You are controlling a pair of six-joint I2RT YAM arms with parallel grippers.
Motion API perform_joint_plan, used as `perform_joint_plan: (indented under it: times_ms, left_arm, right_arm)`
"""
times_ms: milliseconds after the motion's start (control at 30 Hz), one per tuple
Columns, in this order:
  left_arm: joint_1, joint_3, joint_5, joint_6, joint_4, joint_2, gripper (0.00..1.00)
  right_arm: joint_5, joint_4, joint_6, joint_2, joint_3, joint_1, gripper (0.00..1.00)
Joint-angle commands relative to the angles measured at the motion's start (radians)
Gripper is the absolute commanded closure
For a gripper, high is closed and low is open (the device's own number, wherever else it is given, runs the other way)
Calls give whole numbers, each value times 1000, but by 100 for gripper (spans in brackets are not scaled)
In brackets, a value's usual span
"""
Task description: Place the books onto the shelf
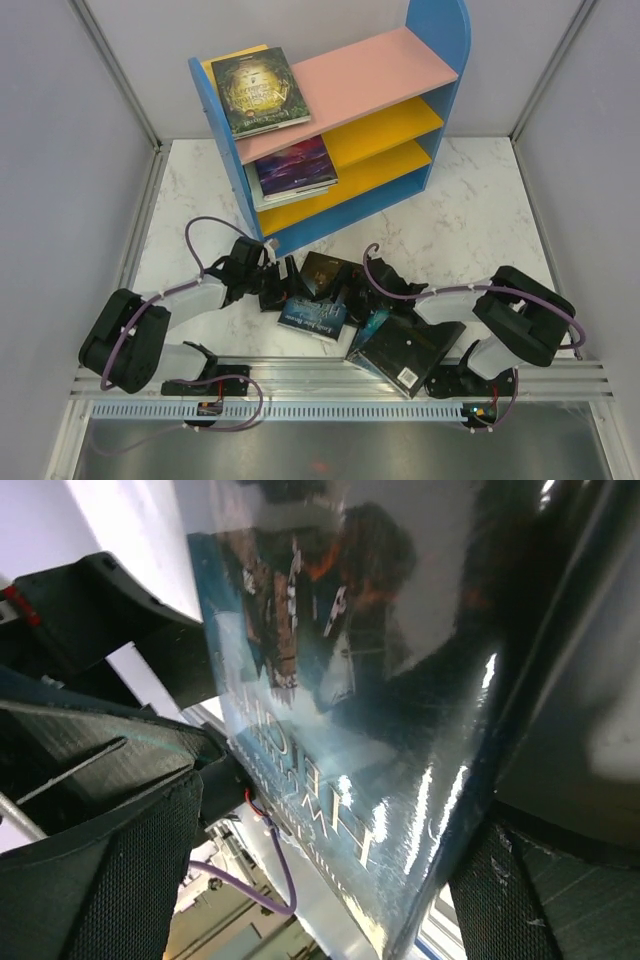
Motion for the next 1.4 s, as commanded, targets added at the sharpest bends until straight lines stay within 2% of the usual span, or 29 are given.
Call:
perform_joint_plan:
  times_ms: [0, 100, 200, 233, 300, 333, 367, 400, 567, 667, 867, 1100, 1200, 1367]
  left_arm:
    - [-43, -82, 29, 51, 131, 83, 3]
    - [-43, -108, 33, 41, 131, 52, 3]
    - [-43, -143, 41, 29, 129, 15, 3]
    - [-43, -163, 45, 19, 129, 1, 3]
    - [-43, -183, 58, 9, 129, -28, 3]
    - [-43, -204, 62, -1, 123, -69, 3]
    - [-43, -215, 65, -6, 116, -92, 3]
    - [-41, -227, 65, -12, 105, -123, 3]
    - [-43, -269, 50, -49, -34, -379, 2]
    - [-41, -275, 46, -106, -71, -512, 2]
    - [-41, -207, 56, -192, -105, -658, 1]
    - [-41, -178, 75, -310, -24, -720, 0]
    - [-43, -175, 73, -343, 2, -729, 0]
    - [-43, -166, 69, -365, 37, -731, 0]
  right_arm:
    - [89, -49, 56, 104, -114, 46, 2]
    - [106, -86, 52, 36, -127, 47, 7]
    - [129, -121, 41, -46, -154, 47, 28]
    - [143, -129, 38, -73, -164, 47, 45]
    - [157, -158, 33, -154, -191, 47, 59]
    - [166, -164, 30, -183, -200, 49, 74]
    - [171, -189, 27, -212, -211, 47, 83]
    - [174, -209, 23, -276, -211, 49, 99]
    - [183, -354, -45, -500, -188, 47, 100]
    - [165, -378, -36, -665, -202, 47, 100]
    - [120, -373, 35, -978, -227, 47, 100]
    - [-16, -218, 44, -1003, -202, 47, 100]
    - [-65, -97, 72, -978, -203, 49, 100]
    - [-140, 214, 185, -912, -260, 49, 100]
